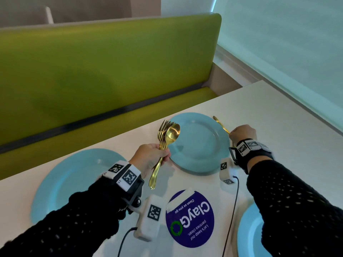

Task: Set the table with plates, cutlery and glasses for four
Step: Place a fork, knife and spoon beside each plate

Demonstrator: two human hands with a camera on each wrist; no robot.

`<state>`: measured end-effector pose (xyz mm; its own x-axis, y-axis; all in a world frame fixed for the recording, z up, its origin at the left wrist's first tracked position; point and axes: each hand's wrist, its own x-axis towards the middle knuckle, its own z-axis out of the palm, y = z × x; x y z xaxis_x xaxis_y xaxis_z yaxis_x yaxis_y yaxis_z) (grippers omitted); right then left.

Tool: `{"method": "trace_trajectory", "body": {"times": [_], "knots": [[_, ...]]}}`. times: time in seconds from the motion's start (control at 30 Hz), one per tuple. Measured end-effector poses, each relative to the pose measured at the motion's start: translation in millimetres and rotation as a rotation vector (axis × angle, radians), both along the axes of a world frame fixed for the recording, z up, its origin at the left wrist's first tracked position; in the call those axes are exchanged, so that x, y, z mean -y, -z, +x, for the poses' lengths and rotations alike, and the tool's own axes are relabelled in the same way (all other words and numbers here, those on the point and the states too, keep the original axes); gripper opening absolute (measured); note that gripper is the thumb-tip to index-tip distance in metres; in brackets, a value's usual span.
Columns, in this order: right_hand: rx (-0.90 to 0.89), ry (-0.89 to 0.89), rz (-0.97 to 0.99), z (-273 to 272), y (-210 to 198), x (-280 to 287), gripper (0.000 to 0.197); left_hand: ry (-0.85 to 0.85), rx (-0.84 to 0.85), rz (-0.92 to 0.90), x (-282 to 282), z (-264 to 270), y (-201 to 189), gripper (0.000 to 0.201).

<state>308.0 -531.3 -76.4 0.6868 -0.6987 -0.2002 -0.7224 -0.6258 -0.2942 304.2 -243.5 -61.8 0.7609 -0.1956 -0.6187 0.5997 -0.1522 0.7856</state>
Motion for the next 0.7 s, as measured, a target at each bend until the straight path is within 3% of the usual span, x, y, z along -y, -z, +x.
{"method": "trace_trajectory", "body": {"times": [0.33, 0.43, 0.53, 0.7], "knots": [[0.102, 0.052, 0.050, 11.1, 4.9, -2.0, 0.022, -0.002, -0.011, -0.013, 5.8, 0.4, 2.5, 0.010], [0.124, 0.044, 0.060, 11.3, 4.6, -2.0, 0.031, -0.005, -0.016, -0.011, 7.2, 0.7, 2.5, 0.010], [0.072, -0.007, 0.000, 6.5, 1.4, -1.8, 0.042, -0.006, -0.014, -0.006, 8.5, 0.3, 2.6, 0.011], [-0.068, -0.112, -0.048, -2.5, 0.6, -0.1, 0.034, -0.005, -0.008, -0.008, 11.9, -2.3, 0.8, 0.013]]}}
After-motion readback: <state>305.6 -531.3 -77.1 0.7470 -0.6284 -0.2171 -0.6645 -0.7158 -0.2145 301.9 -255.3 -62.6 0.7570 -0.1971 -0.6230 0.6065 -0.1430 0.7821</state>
